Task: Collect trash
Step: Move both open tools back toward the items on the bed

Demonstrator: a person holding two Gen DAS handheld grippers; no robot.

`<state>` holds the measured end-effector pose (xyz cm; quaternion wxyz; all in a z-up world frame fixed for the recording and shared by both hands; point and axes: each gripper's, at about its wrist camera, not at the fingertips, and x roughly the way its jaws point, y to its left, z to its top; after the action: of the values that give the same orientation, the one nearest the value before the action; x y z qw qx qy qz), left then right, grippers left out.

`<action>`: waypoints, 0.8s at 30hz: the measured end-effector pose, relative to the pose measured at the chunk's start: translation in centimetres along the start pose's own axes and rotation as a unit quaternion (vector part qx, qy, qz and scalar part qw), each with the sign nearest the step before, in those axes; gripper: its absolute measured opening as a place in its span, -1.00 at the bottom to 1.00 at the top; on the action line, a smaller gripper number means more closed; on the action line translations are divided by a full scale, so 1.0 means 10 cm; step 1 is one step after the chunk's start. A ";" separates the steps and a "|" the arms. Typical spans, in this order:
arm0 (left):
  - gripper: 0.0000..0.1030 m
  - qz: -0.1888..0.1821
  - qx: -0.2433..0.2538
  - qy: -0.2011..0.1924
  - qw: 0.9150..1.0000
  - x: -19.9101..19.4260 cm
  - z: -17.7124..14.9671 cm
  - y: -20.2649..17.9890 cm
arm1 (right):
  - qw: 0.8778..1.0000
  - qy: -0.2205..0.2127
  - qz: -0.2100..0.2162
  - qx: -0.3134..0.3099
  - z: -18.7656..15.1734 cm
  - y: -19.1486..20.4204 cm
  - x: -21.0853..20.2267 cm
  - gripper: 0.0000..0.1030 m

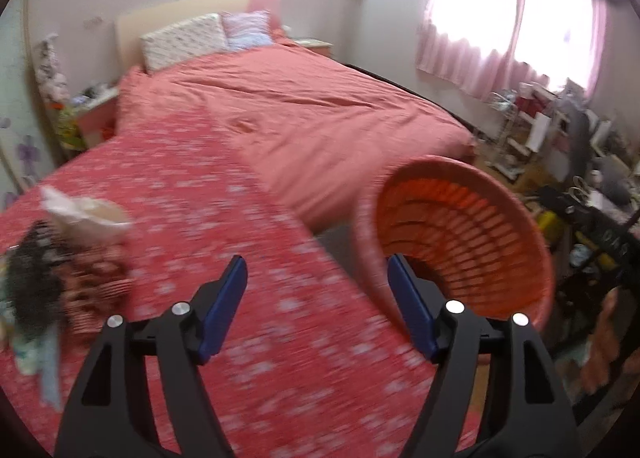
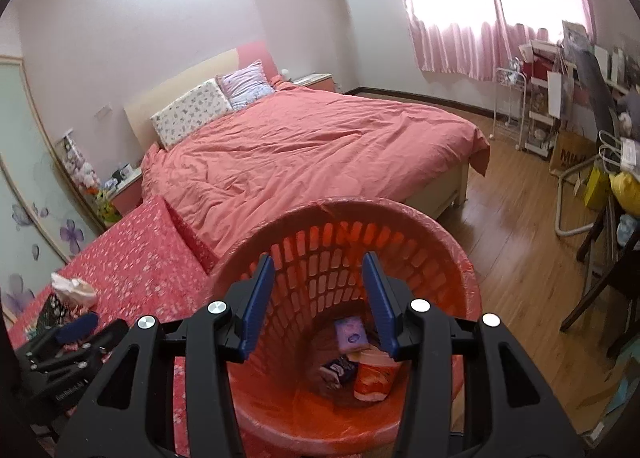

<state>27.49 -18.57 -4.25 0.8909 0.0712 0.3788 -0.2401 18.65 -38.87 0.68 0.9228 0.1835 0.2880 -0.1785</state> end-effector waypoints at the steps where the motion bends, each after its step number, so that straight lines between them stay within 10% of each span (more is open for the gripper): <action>1: 0.41 0.010 -0.002 -0.004 1.000 -0.07 -0.04 0.10 | 1.000 -0.001 0.001 -0.007 -0.01 0.06 -0.02 -0.09; 24: 0.46 0.201 -0.161 -0.037 0.966 -1.24 -0.95 2.45 | 0.971 0.082 0.133 -0.183 -0.61 2.23 0.20 -0.21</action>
<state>25.76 10.38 -3.54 0.9339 -0.0072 0.3574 0.0053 27.05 -17.25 0.05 0.9295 0.0622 0.3631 0.0174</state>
